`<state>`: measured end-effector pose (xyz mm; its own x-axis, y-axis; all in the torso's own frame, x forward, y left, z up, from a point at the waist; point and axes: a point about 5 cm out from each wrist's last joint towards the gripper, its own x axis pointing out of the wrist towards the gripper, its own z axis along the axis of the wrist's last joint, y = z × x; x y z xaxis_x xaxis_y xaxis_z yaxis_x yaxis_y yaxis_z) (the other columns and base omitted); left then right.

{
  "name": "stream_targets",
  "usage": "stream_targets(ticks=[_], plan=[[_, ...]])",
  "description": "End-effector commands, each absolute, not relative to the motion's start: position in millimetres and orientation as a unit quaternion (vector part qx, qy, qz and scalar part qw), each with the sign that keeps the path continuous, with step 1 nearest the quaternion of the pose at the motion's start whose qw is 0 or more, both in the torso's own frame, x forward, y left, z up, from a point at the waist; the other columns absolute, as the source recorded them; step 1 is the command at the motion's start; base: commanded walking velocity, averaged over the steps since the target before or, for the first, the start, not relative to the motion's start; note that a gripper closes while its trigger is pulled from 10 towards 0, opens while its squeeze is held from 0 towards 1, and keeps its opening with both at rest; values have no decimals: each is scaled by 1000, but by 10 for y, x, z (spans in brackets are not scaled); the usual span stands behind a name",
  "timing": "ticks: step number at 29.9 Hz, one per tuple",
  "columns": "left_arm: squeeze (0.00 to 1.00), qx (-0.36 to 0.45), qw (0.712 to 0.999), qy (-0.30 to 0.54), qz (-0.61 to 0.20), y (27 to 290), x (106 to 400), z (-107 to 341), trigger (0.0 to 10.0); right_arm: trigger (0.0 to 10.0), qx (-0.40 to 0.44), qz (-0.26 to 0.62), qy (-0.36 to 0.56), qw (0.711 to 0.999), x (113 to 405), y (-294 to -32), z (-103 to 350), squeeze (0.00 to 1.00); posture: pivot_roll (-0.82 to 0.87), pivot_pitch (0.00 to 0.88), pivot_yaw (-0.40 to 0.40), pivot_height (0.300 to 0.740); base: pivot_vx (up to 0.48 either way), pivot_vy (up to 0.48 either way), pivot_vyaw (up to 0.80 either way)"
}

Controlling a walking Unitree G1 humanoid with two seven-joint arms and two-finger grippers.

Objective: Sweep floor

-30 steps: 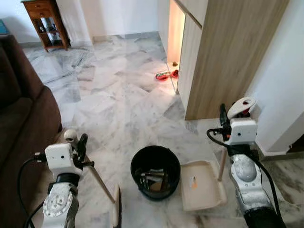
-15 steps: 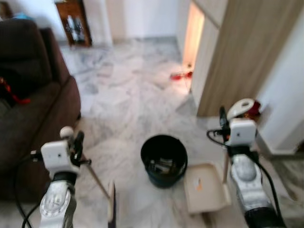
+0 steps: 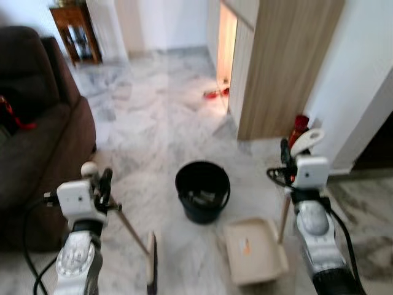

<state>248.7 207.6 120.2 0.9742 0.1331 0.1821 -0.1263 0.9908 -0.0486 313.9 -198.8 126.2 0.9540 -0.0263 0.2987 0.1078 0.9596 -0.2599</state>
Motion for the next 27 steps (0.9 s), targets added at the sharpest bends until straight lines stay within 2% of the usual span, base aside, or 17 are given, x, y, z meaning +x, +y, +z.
stream_targets(ticks=[1, 8, 11, 27], plan=[[0, -4, 992, -108, 71, 2117, 2482, 1271, 10000, 10000, -128, -33, -168, 977, 3147, -1945, 1344, 0, 96, 12, 60, 740, 0, 0, 0], [0, 0, 991, -114, 70, 2125, 2491, 1295, 10000, 10000, -96, -41, -179, 978, 3115, -1913, 1409, 0, 92, 0, 58, 740, 0, 0, 0], [0, 2, 991, -117, 68, 2129, 2513, 1315, 10000, 10000, -60, -52, -183, 980, 3098, -1904, 1449, 0, 89, 0, 60, 740, 0, 0, -800], [0, 3, 993, -113, 42, 2084, 2568, 1297, 10000, 10000, -66, -8, -227, 972, 3057, -1677, 1715, 0, 76, 0, 62, 740, 0, 0, -800]])
